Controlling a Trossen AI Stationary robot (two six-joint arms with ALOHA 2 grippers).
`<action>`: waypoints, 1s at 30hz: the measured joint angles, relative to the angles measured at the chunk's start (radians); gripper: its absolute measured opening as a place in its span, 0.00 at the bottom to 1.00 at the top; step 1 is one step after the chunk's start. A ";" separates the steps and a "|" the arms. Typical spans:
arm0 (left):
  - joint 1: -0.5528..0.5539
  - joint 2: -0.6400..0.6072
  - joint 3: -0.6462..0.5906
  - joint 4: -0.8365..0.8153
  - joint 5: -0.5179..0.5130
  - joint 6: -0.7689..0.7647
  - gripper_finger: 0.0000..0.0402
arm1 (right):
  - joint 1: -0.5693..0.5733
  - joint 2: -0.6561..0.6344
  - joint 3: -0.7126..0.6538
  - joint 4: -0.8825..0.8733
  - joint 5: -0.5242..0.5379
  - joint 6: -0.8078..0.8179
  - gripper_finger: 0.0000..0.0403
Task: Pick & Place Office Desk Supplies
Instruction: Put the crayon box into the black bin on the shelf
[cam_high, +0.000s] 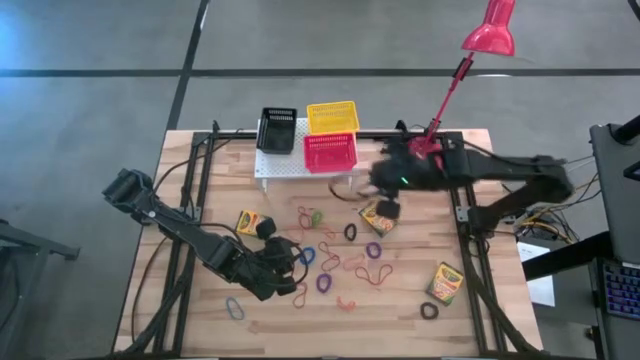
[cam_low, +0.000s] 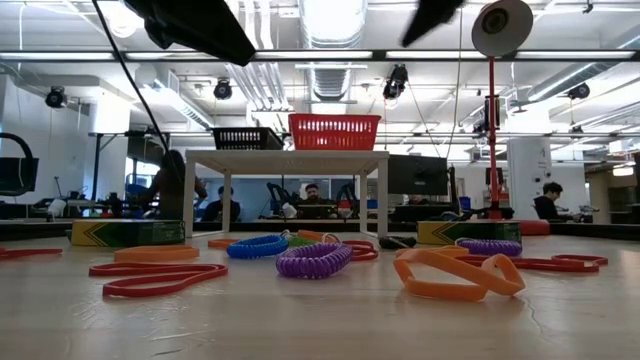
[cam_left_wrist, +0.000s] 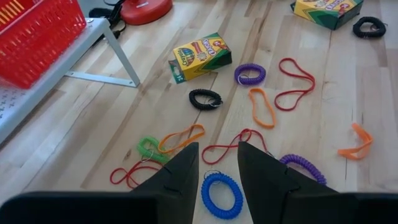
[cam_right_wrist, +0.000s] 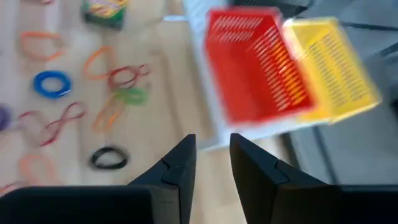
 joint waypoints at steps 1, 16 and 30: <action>0.000 0.000 0.000 0.000 0.000 -0.003 0.29 | 0.019 -0.044 -0.075 0.034 0.000 0.035 0.22; -0.005 -0.125 -0.036 -0.785 0.352 -0.867 0.29 | 0.319 -0.281 -0.778 0.688 -0.002 0.240 0.18; 0.189 -0.450 -0.525 -0.357 0.357 -0.990 0.29 | 0.327 -0.205 -0.844 1.101 0.001 0.035 0.17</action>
